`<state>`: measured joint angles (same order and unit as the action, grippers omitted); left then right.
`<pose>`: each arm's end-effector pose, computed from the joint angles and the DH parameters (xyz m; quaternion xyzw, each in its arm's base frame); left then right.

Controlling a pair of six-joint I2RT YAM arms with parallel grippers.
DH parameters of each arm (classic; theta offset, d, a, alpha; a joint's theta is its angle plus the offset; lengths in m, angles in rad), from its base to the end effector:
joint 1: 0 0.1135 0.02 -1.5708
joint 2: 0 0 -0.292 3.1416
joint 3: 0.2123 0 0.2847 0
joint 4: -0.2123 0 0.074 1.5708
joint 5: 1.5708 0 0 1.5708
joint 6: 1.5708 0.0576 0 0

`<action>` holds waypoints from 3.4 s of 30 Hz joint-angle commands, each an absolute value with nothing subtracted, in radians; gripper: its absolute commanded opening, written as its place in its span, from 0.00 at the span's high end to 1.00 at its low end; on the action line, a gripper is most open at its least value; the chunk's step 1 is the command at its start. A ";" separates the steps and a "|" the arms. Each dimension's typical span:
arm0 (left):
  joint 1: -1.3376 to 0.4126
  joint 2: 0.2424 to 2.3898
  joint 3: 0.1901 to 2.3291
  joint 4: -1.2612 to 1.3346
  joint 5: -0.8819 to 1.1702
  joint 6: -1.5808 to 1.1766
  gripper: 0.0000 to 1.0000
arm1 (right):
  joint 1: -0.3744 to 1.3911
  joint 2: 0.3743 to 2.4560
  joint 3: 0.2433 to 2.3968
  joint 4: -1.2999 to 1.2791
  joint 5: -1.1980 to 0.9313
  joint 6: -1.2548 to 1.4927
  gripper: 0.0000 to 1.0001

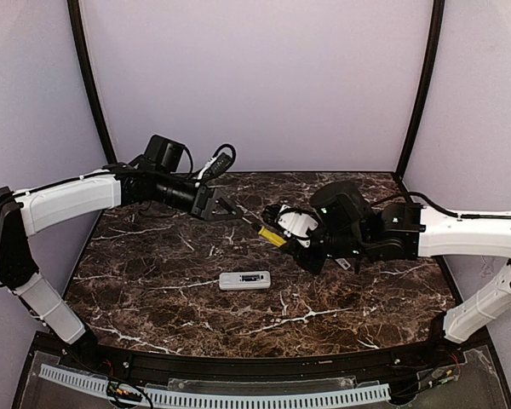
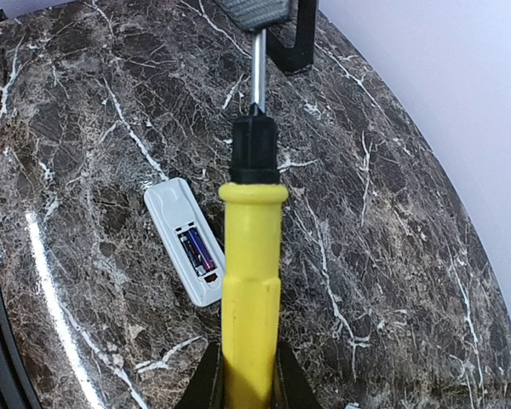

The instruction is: Unload the batteries from the remote control

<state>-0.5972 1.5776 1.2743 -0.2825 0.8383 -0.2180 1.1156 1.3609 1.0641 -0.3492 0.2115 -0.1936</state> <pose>0.3061 -0.2599 0.3174 0.3407 0.7542 -0.5004 0.2544 0.1634 0.3063 0.2966 -0.5045 0.7347 0.1127 0.4393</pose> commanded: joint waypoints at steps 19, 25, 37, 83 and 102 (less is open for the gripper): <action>-0.597 1.635 1.245 -0.160 1.048 -0.355 0.56 | 1.146 1.403 1.107 -0.275 0.299 -0.196 1.00; -0.604 1.647 1.243 -0.144 1.074 -0.368 0.65 | 1.146 1.410 1.110 -0.272 0.309 -0.193 1.00; -0.611 1.648 1.250 -0.166 1.042 -0.350 1.00 | 1.145 1.407 1.098 -0.259 0.322 -0.189 1.00; -0.609 1.491 1.169 -0.034 0.897 -0.337 1.00 | 0.834 1.142 0.874 0.011 -0.341 0.410 0.02; -0.620 1.421 1.040 0.417 0.888 -0.656 1.00 | 0.739 1.284 0.708 0.814 -0.766 0.907 0.03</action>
<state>-0.6037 1.4498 1.0554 0.2935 0.8803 -0.5926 0.7414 1.2430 0.7036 0.5930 -0.6743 0.7944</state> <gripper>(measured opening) 0.027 0.965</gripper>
